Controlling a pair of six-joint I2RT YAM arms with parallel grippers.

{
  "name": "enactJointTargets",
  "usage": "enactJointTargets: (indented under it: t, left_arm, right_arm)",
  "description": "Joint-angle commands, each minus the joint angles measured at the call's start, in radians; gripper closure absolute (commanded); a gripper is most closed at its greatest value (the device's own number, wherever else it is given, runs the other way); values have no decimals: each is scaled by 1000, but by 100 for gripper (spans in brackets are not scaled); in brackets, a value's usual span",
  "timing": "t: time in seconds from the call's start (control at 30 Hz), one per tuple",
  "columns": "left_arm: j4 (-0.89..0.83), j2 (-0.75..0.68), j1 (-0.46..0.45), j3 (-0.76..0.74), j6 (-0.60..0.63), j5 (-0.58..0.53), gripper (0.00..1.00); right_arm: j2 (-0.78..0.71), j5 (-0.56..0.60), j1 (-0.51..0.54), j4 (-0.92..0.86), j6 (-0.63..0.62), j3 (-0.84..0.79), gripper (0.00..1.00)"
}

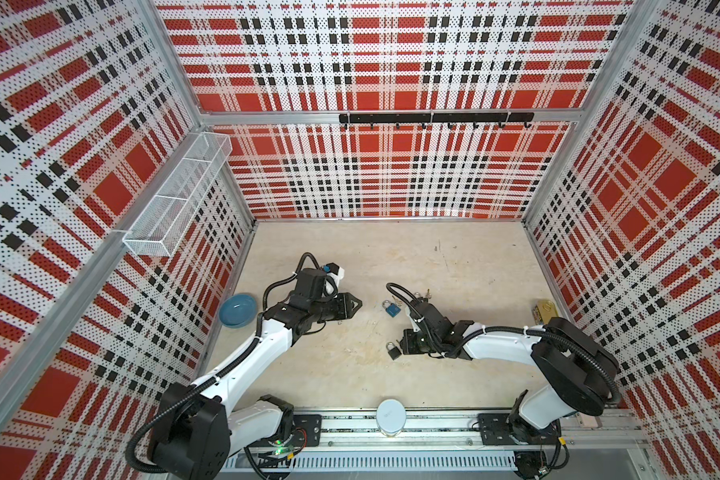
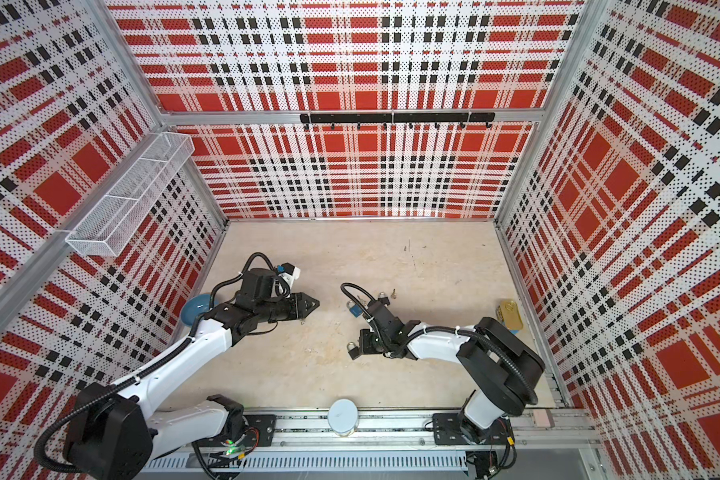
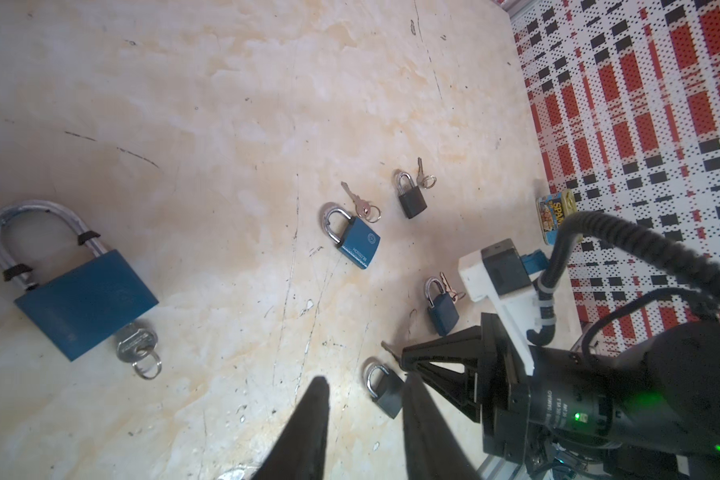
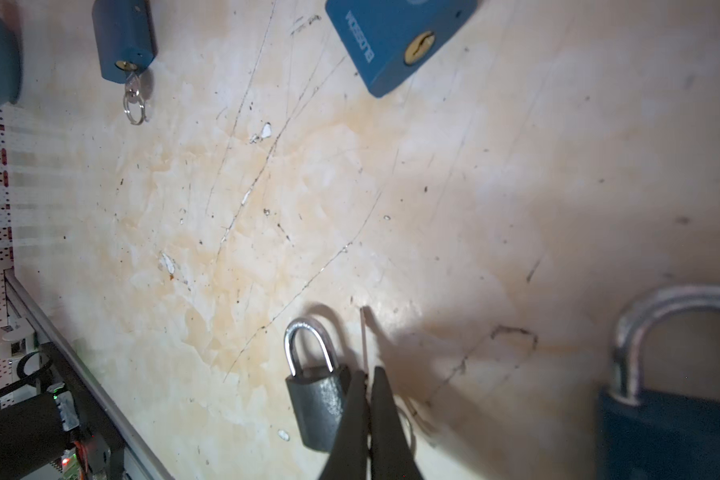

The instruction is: Lock with the key

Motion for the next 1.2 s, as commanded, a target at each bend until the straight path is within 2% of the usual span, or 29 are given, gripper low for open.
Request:
enactJointTargets:
  t: [0.0,0.03,0.07,0.23,0.4,0.57,0.67,0.8,0.93,1.17]
  left_arm:
    - [12,-33,13,-16,-10,23,66]
    - [11,-37,14,-18,-11,24,66]
    - [12,-40,16,-17,-12,22,66]
    - [12,-44,17,-19,-12,24,66]
    - [5,-56,18,-19,-20,-1,66]
    - [-70,-112,57,-9,-48,-124,66]
    - [-155,-142,153,4,-71,-168,67]
    - [-236,-204,308,12,-84,-151,66]
    - [-278,-278,444,14,-106,-139,64]
    - [-332,-325,594,39,-86,-68,61]
  right_arm:
    - [19,27,5,27,26,21,100]
    - [16,30,5,26,30,16,97]
    - [11,34,6,25,34,11,90]
    - [-26,50,7,11,36,-8,79]
    - [-83,90,10,-48,22,5,76]
    - [-120,139,33,-190,-81,129,70]
    - [-77,138,50,-244,-149,237,69]
    - [37,153,73,-277,-230,391,66]
    - [183,134,84,-270,-256,538,64]
    - [411,127,115,-267,-286,785,54]
